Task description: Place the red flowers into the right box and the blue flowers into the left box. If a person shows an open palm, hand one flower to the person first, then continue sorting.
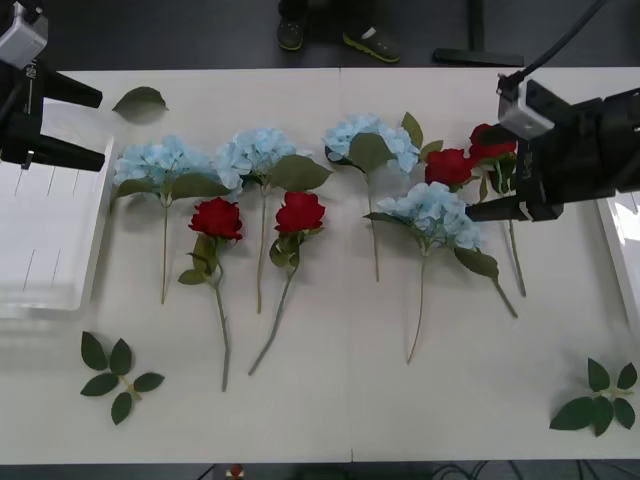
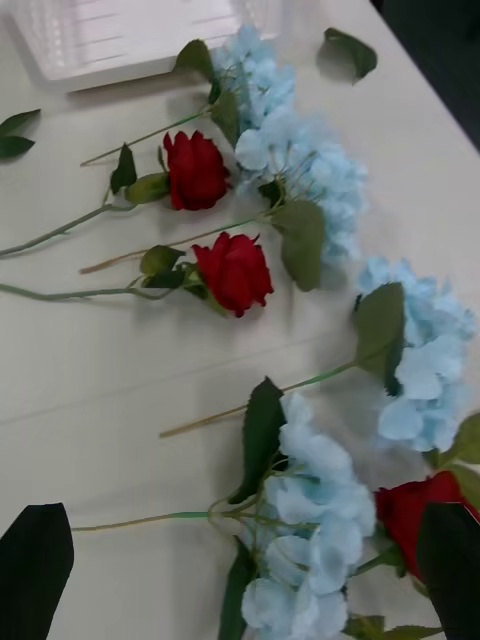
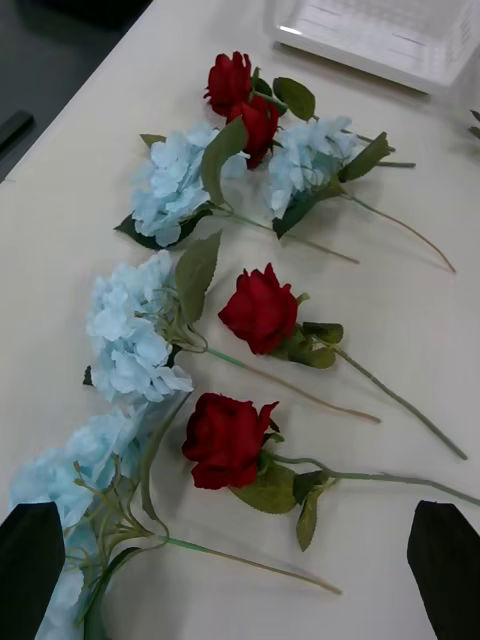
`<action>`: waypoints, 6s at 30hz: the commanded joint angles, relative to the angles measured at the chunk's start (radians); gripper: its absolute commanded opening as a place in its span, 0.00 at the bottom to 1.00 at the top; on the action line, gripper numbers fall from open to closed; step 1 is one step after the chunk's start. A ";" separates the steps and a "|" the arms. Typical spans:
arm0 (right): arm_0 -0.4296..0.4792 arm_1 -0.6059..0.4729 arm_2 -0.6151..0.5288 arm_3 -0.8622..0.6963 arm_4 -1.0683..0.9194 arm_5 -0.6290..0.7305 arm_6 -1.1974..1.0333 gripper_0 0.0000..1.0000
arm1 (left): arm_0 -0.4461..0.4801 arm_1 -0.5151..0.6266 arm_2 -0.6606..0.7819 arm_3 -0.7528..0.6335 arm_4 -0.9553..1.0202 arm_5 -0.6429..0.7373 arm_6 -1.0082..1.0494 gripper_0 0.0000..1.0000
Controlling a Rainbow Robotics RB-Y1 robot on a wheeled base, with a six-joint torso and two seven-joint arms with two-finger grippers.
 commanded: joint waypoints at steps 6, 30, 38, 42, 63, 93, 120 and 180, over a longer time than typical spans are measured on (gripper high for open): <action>-0.005 -0.026 0.024 0.007 -0.013 0.004 -0.117 1.00 | -0.009 0.044 0.014 -0.014 -0.046 0.007 -0.022 1.00; -0.499 -0.233 0.612 0.471 0.010 -0.115 -1.232 1.00 | 0.034 -0.010 -0.164 -0.014 -0.359 -0.081 0.653 1.00; -0.499 -0.214 0.715 0.616 0.119 -0.203 -1.246 1.00 | 0.097 -0.080 -0.153 -0.013 -0.464 -0.173 0.740 1.00; -0.499 -0.191 0.745 0.710 0.143 -0.259 -1.251 1.00 | 0.131 -0.122 -0.152 -0.013 -0.535 -0.234 0.763 1.00; -0.499 0.006 0.891 0.978 0.217 -0.543 -1.242 1.00 | 0.190 -0.241 -0.225 -0.013 -0.722 -0.411 0.903 1.00; -0.499 0.070 0.905 1.049 0.340 -0.577 -1.219 0.00 | 0.193 -0.277 -0.402 0.098 -0.940 -0.630 1.094 1.00; -0.689 -0.299 0.676 0.679 0.150 0.172 -1.137 0.00 | 0.193 -0.277 -0.464 0.096 -1.004 -0.636 1.131 0.00; -0.382 -0.292 0.586 1.162 0.447 -0.379 -0.788 0.85 | 0.302 0.127 -0.337 0.141 -1.026 -0.704 1.301 0.02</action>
